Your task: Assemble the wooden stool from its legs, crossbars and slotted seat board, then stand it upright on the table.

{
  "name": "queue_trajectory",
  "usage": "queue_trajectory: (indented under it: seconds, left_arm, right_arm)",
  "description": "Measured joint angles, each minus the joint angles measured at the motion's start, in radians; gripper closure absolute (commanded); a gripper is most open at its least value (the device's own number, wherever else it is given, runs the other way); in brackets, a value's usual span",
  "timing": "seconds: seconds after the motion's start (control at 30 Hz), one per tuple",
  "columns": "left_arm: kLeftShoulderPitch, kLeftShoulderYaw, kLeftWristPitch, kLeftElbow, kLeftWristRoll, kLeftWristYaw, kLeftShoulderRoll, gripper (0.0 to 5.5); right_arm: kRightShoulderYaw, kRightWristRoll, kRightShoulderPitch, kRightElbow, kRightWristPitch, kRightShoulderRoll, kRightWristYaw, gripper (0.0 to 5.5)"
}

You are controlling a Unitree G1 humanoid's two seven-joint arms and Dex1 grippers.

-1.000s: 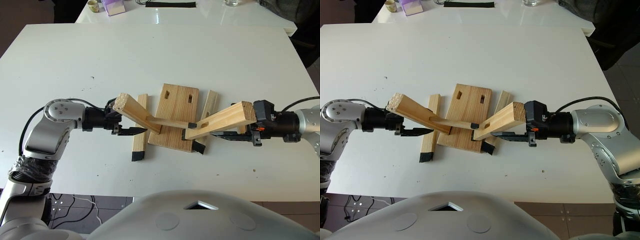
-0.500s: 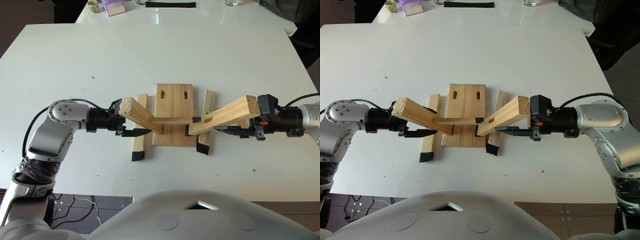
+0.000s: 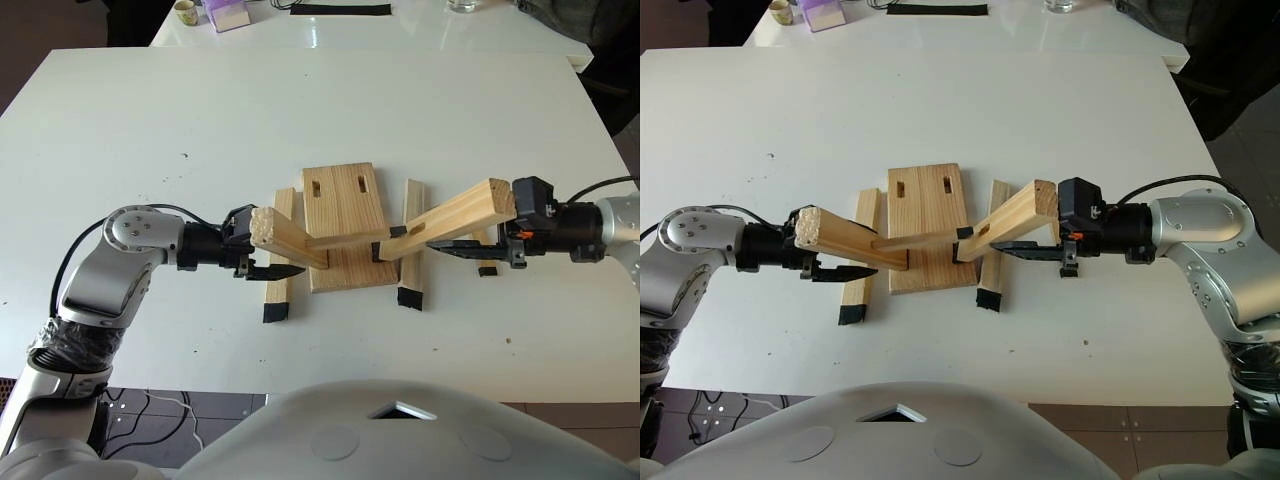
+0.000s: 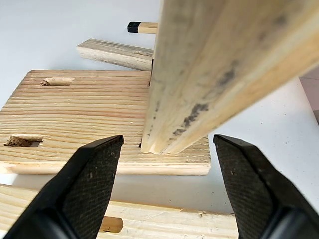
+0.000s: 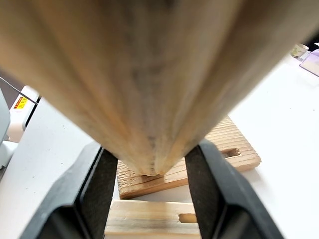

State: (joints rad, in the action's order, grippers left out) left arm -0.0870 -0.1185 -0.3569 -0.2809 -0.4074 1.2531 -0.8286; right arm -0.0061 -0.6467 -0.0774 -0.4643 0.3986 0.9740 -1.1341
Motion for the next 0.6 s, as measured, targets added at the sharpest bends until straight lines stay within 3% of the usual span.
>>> queue_trajectory:
  seconds: [0.6]
  left_arm:
    - [0.019, -0.012, 0.018, 0.000, 0.020, 0.012, -0.004, 2.14]
  right_arm:
    - [0.080, 0.090, -0.084, 0.036, -0.106, 0.020, -0.082, 3.50]
